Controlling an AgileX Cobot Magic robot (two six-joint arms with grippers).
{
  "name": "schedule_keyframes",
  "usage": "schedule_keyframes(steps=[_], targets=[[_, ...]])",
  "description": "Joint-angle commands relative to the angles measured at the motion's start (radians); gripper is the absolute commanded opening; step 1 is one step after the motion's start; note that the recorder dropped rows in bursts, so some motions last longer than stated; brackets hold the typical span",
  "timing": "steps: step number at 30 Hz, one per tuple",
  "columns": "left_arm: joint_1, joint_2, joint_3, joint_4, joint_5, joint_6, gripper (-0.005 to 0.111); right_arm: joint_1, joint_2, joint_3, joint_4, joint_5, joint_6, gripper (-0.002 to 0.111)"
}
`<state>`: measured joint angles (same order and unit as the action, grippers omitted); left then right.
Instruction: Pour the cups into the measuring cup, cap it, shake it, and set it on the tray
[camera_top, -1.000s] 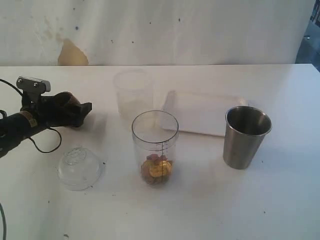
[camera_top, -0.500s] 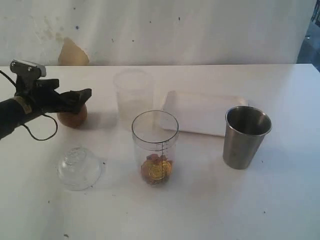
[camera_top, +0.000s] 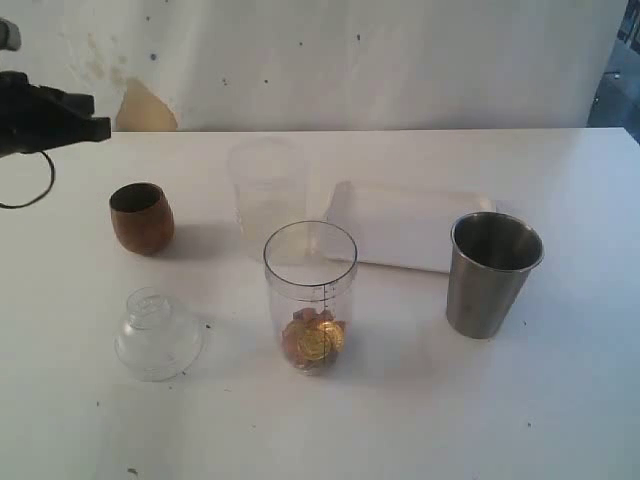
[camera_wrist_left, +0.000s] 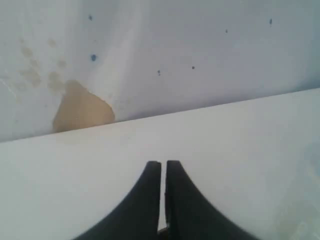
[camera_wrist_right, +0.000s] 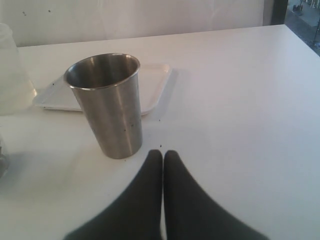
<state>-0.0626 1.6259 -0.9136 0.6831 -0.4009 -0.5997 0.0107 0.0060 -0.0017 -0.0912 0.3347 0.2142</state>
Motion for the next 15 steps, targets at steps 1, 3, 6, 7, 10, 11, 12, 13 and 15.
schedule_keyframes(steps=[1,3,6,7,10,11,12,13,15], targets=[[0.001,-0.211,0.057,0.05,0.089,-0.065,0.002,0.0,-0.006,0.002,-0.007,0.001,-0.001,0.0],[0.001,-0.307,0.101,0.05,0.111,-0.085,0.002,0.0,-0.006,0.002,-0.007,0.001,-0.001,0.0],[0.001,-0.47,0.191,0.05,0.134,-0.109,0.002,0.0,-0.006,0.002,-0.007,0.001,-0.001,0.0],[0.001,-0.526,0.221,0.05,0.152,-0.116,0.002,0.0,-0.006,0.002,-0.007,0.001,-0.001,0.0],[0.001,-0.7,0.307,0.05,0.256,-0.195,0.002,0.0,-0.006,0.002,-0.007,0.001,-0.001,0.0],[0.001,-0.762,0.332,0.05,0.302,-0.217,0.002,0.0,-0.006,0.002,-0.007,0.001,-0.001,0.0],[0.001,-0.815,0.346,0.05,0.336,-0.223,0.002,0.0,-0.006,0.002,-0.007,0.001,-0.001,0.0],[0.001,-0.879,0.373,0.05,0.379,-0.226,0.002,0.0,-0.006,0.002,-0.007,0.001,-0.001,0.0],[0.001,-0.991,0.406,0.048,0.454,-0.226,0.002,0.0,-0.006,0.002,-0.007,0.001,-0.001,0.0]])
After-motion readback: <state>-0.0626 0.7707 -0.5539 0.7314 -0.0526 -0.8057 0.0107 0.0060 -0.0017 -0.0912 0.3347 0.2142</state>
